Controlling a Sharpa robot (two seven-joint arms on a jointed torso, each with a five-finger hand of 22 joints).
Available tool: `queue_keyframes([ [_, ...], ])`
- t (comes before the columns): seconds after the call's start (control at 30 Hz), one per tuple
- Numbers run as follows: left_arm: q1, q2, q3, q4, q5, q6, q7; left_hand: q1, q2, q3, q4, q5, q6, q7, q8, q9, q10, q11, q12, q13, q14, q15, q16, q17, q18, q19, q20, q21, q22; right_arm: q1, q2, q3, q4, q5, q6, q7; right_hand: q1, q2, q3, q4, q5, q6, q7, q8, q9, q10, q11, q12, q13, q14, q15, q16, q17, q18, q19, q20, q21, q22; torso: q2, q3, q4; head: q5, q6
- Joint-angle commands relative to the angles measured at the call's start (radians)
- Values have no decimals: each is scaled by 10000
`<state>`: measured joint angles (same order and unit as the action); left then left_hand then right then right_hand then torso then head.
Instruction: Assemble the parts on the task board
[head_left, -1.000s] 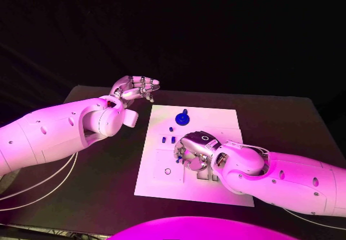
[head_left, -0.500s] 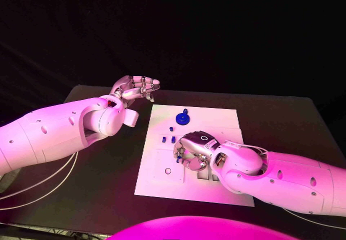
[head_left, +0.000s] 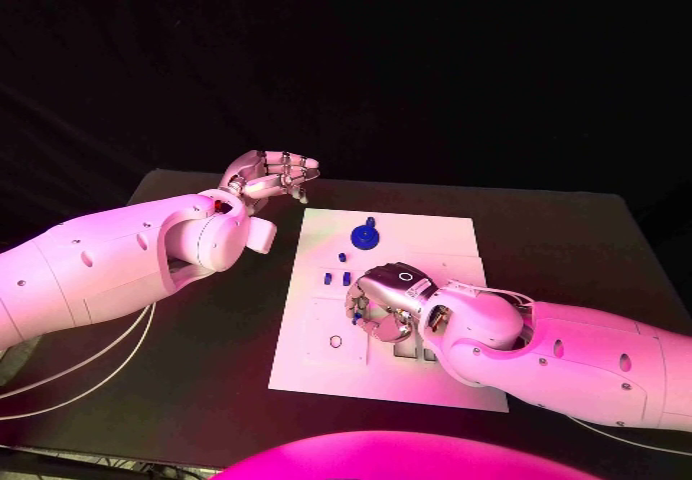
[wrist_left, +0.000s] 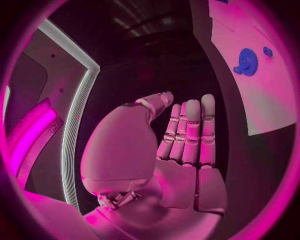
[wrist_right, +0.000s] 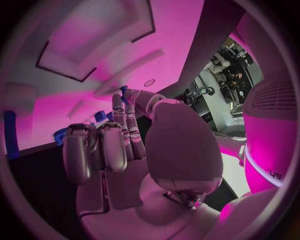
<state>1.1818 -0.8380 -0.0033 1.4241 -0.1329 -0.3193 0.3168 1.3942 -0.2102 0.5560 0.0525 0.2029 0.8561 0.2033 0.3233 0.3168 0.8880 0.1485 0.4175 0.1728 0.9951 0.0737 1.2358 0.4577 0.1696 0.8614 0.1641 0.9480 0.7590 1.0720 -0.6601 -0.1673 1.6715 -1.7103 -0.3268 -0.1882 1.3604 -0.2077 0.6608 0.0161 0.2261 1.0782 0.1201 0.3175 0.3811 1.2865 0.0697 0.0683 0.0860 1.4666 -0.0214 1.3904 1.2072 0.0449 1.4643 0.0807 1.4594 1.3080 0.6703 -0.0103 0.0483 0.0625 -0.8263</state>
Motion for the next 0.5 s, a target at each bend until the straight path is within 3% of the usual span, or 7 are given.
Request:
queue_keyframes([
  [0.03, 9, 10, 9, 15, -48, 116, 30, -70, 24, -59, 8, -17, -64, 2, 36, -4, -59, -27, 48, -9, -85, -6, 43, -9, 136, 1, 42, -32, -14, -55, -7, -59, -4, -111, 620, -11, -293, -64, -109, 9, -36, -132, 46, -26, 14, 139, -129, -51, -19, 397, -14, -97, -110, -66, 333, -22, -120, 1142, 0, -2, -3, -7, -6],
  [0.37, 10, 1, 9, 16, -58, 122, 16, -68, 26, -60, 7, -16, -66, 1, 40, -3, -69, -26, 50, -10, -86, -5, 45, -10, 137, 0, 43, -33, -14, -53, -22, -71, -22, -71, 259, 7, -590, -298, -195, 65, -96, -603, 240, -349, -27, -574, 94, -82, -151, 323, 164, -200, -376, 29, 127, 128, -468, 767, 0, 5, -1, -19, 18],
  [0.5, 10, -1, 9, 15, -63, 127, 0, -68, 26, -60, 7, -16, -66, 1, 40, -3, -69, -26, 50, -10, -86, -5, 45, -10, 137, 0, 43, -33, -14, -52, -38, -74, -13, -24, 72, 32, -724, -545, -330, 103, -432, -1102, 353, -726, -149, -1539, 273, -73, -239, 184, 320, -421, -802, 281, -385, 271, -1380, -230, 0, 4, -2, -23, 31],
])
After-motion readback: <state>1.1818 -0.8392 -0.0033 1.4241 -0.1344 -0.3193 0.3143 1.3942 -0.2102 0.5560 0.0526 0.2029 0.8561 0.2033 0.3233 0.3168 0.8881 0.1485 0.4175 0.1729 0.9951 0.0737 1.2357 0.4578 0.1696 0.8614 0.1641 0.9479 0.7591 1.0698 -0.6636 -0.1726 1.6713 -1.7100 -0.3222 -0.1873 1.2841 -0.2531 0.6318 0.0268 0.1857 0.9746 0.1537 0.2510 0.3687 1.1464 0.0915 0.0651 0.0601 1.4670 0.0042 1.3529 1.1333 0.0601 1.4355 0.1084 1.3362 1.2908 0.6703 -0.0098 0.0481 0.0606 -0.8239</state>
